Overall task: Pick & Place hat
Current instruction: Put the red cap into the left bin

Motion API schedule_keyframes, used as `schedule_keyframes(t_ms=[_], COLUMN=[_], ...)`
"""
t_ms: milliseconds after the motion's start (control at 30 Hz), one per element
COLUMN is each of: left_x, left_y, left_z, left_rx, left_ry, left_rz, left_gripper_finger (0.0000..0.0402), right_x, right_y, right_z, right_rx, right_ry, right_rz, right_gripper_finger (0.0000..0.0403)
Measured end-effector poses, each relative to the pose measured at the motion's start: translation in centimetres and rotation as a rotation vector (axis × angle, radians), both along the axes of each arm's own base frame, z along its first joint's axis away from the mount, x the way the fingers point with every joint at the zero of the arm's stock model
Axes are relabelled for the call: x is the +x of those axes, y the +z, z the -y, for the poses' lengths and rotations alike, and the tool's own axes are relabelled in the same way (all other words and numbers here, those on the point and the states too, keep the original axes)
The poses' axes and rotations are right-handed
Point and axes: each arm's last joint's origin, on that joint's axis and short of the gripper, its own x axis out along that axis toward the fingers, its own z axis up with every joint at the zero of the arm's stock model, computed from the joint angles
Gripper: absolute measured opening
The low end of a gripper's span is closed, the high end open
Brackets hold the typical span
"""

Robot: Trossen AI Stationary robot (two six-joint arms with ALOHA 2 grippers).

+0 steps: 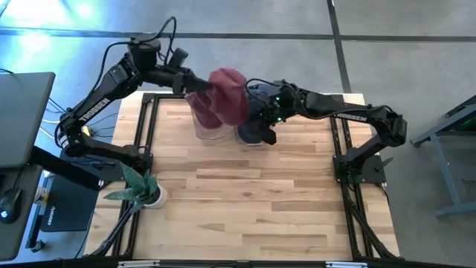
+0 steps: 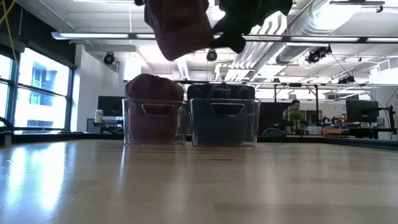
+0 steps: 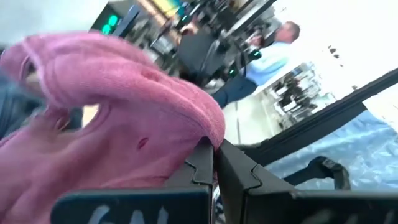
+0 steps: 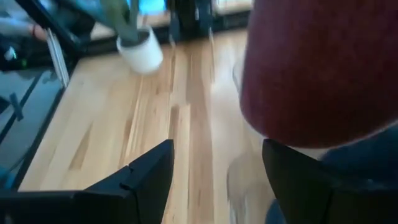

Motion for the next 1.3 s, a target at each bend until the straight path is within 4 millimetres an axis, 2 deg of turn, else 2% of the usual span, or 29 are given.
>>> schedule_keyframes(t_ms=[200, 267, 467, 600, 833, 933, 1033, 1167, 1300], left_x=[0.1, 0.1, 0.2, 0.2, 0.1, 0.1, 0.1, 0.1, 0.1], left_y=[1.0, 1.2, 1.6, 2.1, 2.4, 2.4, 2.4, 2.4, 2.4], left_z=[-0.1, -0.1, -0.1, 0.0, 0.1, 0.1, 0.1, 0.1, 0.1], left_rx=[0.047, 0.057, 0.064, 0.096, 0.116, 0.116, 0.119, 0.145, 0.15], left_ry=[0.002, 0.0, 0.0, -0.04, -0.076, -0.08, -0.08, -0.082, -0.082], left_rz=[0.089, 0.111, 0.14, 0.189, 0.218, 0.218, 0.219, 0.222, 0.221], left_gripper_finger=[0.0, 0.0, 0.0, 0.0, 0.0, 0.0, 0.0, 0.0001, 0.0001], right_x=[1.3, 1.5, -0.3, -0.9, 0.4, 0.6, 0.7, 0.7, 0.7], right_y=[2.1, 2.3, 1.6, 1.0, -0.1, 0.6, 1.7, 2.7, 3.5], right_z=[-0.7, -0.8, -0.5, -0.6, -0.8, -0.9, -1.1, -1.2, -1.3], right_rx=[-0.016, -0.015, 0.1, 0.079, 0.111, 0.146, 0.145, 0.162, 0.198], right_ry=[-0.026, -0.066, -0.134, -0.127, -0.128, -0.057, -0.01, 0.016, 0.05], right_rz=[0.224, 0.24, 0.064, -0.008, 0.272, 0.405, 0.468, 0.487, 0.498], right_gripper_finger=[0.0238, 0.0234, 0.0228, 0.0227, 0.0227, 0.0227, 0.0221, 0.0169, 0.0063])
